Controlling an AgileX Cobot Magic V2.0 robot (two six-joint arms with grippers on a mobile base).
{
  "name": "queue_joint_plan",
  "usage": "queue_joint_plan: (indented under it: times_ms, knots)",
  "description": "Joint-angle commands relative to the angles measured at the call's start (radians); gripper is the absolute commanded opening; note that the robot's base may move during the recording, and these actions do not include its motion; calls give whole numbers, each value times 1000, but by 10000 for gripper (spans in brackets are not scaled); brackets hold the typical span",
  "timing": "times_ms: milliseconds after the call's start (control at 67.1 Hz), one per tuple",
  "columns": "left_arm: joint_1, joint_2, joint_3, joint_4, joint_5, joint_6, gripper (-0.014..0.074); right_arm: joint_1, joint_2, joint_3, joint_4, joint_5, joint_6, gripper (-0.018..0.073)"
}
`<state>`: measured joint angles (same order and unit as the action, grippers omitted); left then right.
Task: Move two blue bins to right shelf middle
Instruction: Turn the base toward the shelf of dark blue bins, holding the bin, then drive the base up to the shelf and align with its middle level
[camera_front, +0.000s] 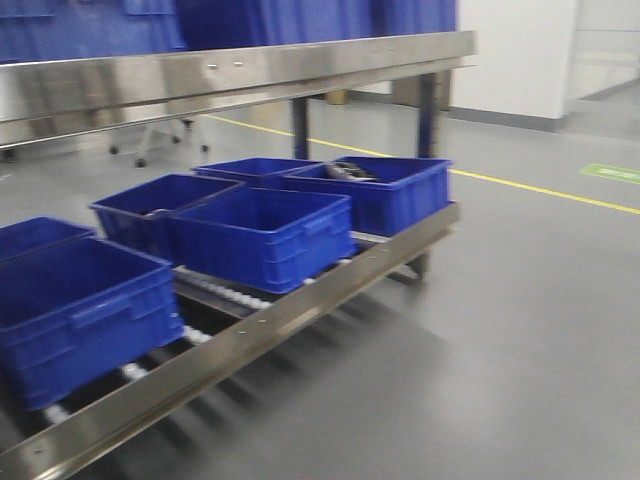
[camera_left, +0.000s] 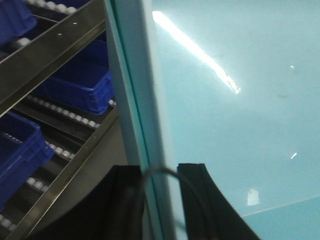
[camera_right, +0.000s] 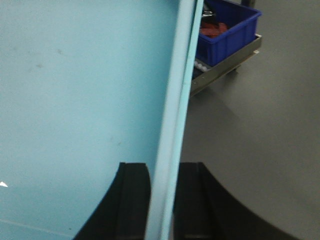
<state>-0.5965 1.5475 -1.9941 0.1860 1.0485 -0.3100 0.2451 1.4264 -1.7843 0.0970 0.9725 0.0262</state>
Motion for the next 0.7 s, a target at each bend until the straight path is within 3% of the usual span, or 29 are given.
queue_joint_plan:
  times_ms: [0,686]
  knots:
    - [-4,-25,-21,6,-79,18,-111,-5,-15,-15,-22,-90,-18,-153]
    - [-4,-25,-21,6,-79,18,-111,-5,-15,-15,-22,-90,-18,-153]
